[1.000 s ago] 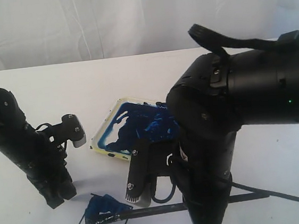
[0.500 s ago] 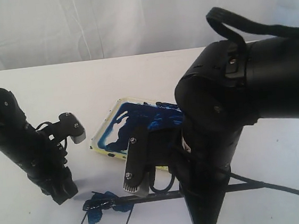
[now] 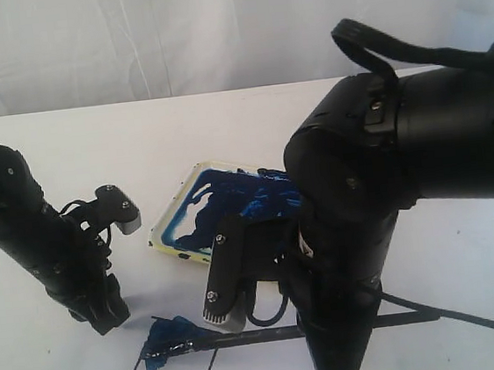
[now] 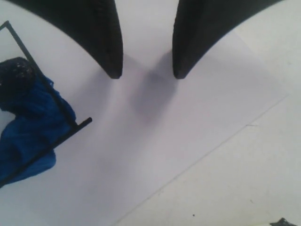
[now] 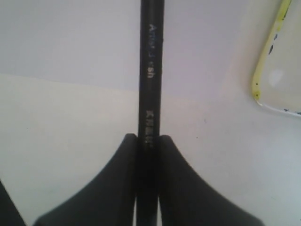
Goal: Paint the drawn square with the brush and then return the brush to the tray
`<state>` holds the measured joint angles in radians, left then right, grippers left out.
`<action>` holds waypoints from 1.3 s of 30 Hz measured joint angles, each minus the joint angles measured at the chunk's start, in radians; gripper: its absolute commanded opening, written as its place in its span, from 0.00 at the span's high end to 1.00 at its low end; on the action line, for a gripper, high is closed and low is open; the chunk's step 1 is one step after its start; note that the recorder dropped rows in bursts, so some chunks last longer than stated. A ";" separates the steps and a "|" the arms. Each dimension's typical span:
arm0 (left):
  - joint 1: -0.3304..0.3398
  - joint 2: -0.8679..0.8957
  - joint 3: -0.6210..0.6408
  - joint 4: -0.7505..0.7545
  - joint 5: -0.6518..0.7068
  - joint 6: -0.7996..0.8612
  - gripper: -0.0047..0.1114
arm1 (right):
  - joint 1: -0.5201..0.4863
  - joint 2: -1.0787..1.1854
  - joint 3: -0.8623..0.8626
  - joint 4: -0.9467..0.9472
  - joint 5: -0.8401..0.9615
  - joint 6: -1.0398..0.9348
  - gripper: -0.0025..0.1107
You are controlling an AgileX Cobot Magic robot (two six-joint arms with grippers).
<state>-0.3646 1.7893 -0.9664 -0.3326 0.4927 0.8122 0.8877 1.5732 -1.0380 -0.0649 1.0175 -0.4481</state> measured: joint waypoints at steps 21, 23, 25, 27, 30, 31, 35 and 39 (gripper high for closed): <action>0.000 0.000 0.000 0.000 0.000 0.000 0.60 | 0.000 0.049 0.000 0.040 0.008 -0.053 0.98; 0.000 0.000 0.000 0.000 0.000 0.000 0.60 | 0.000 0.049 0.000 0.040 0.008 -0.063 0.98; 0.000 0.000 0.000 0.000 0.000 0.000 0.60 | 0.000 0.049 0.000 0.042 0.008 -0.074 0.98; 0.000 0.000 0.000 0.000 0.000 0.000 0.60 | 0.000 0.049 0.000 0.045 0.013 -0.083 0.98; 0.000 0.000 0.000 0.000 0.000 0.000 0.60 | 0.000 0.049 0.000 0.049 0.014 -0.097 0.98; 0.000 0.000 0.000 0.000 0.000 -0.002 0.60 | 0.000 0.045 0.000 0.054 0.014 -0.103 0.98; 0.000 0.000 0.000 0.000 0.000 -0.004 0.60 | 0.000 0.043 0.000 0.065 0.003 -0.111 0.98; 0.000 0.000 0.000 0.000 -0.002 -0.004 0.60 | 0.000 0.043 0.000 0.065 -0.016 -0.113 0.98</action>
<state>-0.3646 1.7893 -0.9664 -0.3326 0.4909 0.8084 0.8877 1.6163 -1.0380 0.0000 1.0011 -0.5612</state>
